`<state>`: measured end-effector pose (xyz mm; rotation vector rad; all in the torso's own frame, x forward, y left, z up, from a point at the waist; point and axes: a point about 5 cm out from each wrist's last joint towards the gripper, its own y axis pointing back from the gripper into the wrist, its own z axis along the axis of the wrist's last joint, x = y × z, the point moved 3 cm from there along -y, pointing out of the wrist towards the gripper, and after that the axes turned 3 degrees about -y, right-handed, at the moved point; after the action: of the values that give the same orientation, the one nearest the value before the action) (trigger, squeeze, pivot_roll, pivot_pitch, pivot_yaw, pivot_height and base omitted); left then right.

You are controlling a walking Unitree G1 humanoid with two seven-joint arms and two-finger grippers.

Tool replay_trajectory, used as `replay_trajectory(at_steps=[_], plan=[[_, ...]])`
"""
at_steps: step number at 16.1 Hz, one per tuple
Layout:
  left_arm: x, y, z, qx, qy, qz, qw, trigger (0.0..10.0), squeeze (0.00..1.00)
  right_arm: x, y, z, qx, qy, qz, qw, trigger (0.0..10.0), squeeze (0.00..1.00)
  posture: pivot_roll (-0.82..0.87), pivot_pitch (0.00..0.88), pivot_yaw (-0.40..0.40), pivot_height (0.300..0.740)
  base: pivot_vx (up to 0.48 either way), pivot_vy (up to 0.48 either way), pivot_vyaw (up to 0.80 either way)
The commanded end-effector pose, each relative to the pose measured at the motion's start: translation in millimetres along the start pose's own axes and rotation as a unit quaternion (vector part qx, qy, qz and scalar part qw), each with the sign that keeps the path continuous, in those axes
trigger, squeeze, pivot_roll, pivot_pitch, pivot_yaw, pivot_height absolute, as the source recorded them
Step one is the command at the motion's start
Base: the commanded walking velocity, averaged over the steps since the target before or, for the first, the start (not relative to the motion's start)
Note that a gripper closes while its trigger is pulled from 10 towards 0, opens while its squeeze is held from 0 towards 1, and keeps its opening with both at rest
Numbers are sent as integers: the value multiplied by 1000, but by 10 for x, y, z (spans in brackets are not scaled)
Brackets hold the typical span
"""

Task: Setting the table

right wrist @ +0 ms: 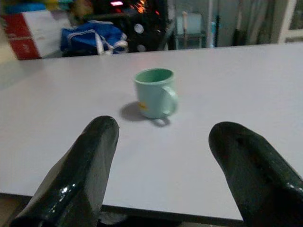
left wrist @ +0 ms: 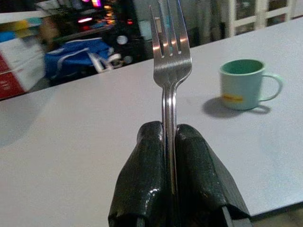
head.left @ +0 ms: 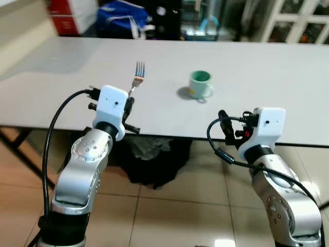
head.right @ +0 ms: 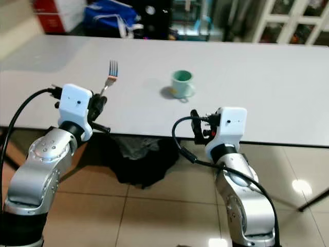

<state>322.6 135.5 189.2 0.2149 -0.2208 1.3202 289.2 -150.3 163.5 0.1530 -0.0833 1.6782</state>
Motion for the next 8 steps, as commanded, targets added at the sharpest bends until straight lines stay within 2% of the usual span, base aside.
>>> replay_trajectory(at_steps=[1,6,8], plan=[[82,8,10,-1,-6,9,1000,10000,0,77,-13,5,0,-1,18,1000,10000,0,-28,34,26,740,368,0,0],[108,26,-54,18,-2,9,1000,10000,0,106,-7,-6,1,0,26,1000,10000,0,-28,37,29,740,371,0,0],[66,13,-112,35,1,-10,999,10000,0,107,-1,-10,2,0,26,1000,10000,0,-27,41,28,740,0,0,0]])
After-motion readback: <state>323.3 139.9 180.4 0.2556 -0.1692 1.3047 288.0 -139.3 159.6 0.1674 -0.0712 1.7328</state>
